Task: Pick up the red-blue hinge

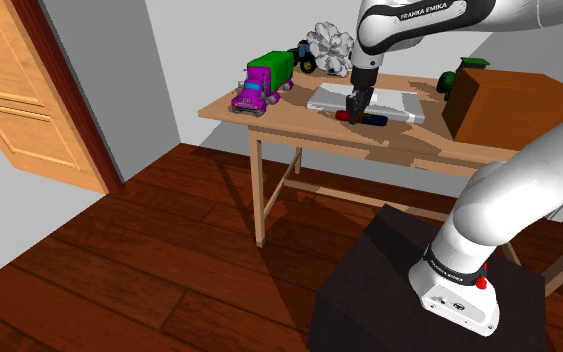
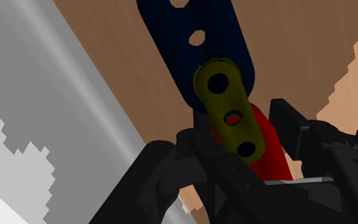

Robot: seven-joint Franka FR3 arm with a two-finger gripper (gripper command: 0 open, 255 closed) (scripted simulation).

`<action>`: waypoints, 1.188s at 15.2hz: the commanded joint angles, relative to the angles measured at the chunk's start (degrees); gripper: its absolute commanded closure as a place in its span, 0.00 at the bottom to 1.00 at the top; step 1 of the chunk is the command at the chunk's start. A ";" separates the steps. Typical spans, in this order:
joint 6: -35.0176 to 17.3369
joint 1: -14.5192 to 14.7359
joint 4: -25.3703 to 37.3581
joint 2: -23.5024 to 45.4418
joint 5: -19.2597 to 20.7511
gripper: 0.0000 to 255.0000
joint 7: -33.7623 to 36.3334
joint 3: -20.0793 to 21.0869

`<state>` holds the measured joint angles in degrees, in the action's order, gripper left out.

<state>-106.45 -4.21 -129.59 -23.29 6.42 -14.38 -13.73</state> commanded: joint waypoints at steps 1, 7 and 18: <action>-0.03 0.01 -0.07 0.06 -0.01 1.00 0.01 0.01; 3.10 0.07 2.80 -0.21 -0.12 1.00 -0.10 0.20; 11.52 0.33 11.64 0.22 -0.56 1.00 -0.38 0.69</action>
<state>-95.69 -3.92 -118.88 -23.26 5.93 -14.73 -13.07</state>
